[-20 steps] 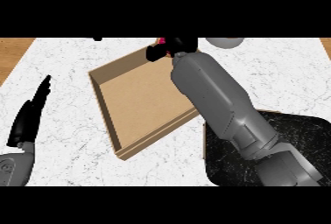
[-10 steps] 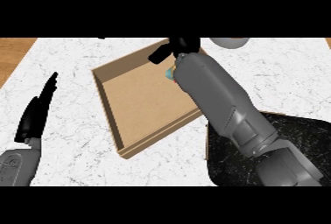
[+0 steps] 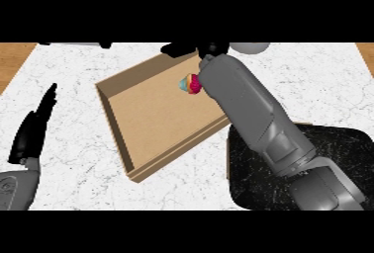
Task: Pick the cupcake from the tray and place it in the cardboard box
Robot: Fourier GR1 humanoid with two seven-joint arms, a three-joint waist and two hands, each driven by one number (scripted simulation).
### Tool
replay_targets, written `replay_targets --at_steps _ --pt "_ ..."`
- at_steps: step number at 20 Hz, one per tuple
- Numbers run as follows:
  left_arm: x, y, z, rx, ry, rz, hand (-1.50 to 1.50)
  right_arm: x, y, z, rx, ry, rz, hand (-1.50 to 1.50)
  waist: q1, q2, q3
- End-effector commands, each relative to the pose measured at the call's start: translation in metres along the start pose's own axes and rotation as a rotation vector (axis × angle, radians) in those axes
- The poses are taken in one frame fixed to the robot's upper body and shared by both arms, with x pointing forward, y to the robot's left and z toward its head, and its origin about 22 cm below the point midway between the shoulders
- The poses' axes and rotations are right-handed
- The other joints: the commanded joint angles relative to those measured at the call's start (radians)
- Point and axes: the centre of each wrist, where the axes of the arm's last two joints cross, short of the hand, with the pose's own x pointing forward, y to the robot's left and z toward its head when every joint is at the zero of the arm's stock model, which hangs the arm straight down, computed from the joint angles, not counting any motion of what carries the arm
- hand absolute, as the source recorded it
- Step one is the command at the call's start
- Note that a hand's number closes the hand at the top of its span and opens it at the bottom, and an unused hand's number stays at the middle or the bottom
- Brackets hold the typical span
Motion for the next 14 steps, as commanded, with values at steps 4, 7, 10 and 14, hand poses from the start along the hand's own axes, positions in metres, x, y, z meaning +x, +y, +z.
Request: replay_targets --at_steps 4,7,10,14 --pt "-0.021 0.013 0.014 0.04 0.045 -0.014 0.0 -0.022 -0.022 -0.009 -0.037 -0.024 -0.149 -1.5 -0.058 -0.018 0.0" --pt "-0.036 0.018 0.026 0.057 0.066 0.003 0.0 -0.033 -0.047 -0.019 -0.058 0.014 -0.16 -1.5 -0.076 -0.026 0.0" --pt "-0.025 0.013 0.02 0.074 0.087 0.004 0.0 -0.064 -0.077 -0.02 -0.066 0.033 -0.15 -1.5 -0.097 -0.032 0.001" --pt "-0.033 0.019 0.034 0.096 0.091 -0.01 0.0 -0.09 -0.12 -0.014 -0.046 0.037 -0.089 -1.5 -0.11 -0.038 0.0"
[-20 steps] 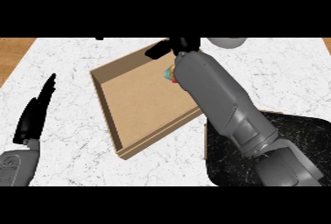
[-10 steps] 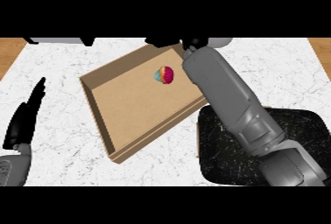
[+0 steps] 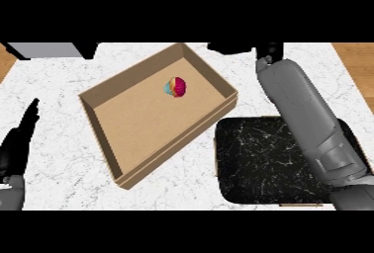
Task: Pick the cupcake from the tray and place it in the cardboard box
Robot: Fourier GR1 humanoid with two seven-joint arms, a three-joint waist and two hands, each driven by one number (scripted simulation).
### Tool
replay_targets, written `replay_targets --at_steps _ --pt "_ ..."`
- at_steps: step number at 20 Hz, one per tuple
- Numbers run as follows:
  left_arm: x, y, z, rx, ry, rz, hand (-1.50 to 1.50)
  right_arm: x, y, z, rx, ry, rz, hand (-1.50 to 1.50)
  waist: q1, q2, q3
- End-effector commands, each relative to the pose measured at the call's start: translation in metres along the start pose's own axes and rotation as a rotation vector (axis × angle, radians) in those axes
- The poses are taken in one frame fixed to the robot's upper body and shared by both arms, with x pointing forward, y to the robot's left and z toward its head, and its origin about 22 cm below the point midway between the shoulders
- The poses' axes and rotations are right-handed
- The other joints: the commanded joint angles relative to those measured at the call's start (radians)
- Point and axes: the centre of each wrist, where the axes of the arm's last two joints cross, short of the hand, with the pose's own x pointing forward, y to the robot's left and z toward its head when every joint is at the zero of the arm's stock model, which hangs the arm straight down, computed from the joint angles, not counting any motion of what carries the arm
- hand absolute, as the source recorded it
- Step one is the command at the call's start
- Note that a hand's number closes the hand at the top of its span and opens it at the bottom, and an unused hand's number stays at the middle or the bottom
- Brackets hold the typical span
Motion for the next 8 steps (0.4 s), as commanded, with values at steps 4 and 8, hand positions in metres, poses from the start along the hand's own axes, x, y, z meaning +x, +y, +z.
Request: replay_targets --at_steps 4,8 --pt "-0.007 0.009 0.009 0.0 0.007 0.001 0.0 -0.039 -0.081 0.017 0.016 -0.008 0.05 -1.5 -0.007 -0.001 0.0" --pt "-0.01 0.011 0.006 0.01 0.0 -0.001 0.0 -0.031 -0.124 0.028 0.108 0.019 0.088 -1.5 -0.009 0.001 -0.001"
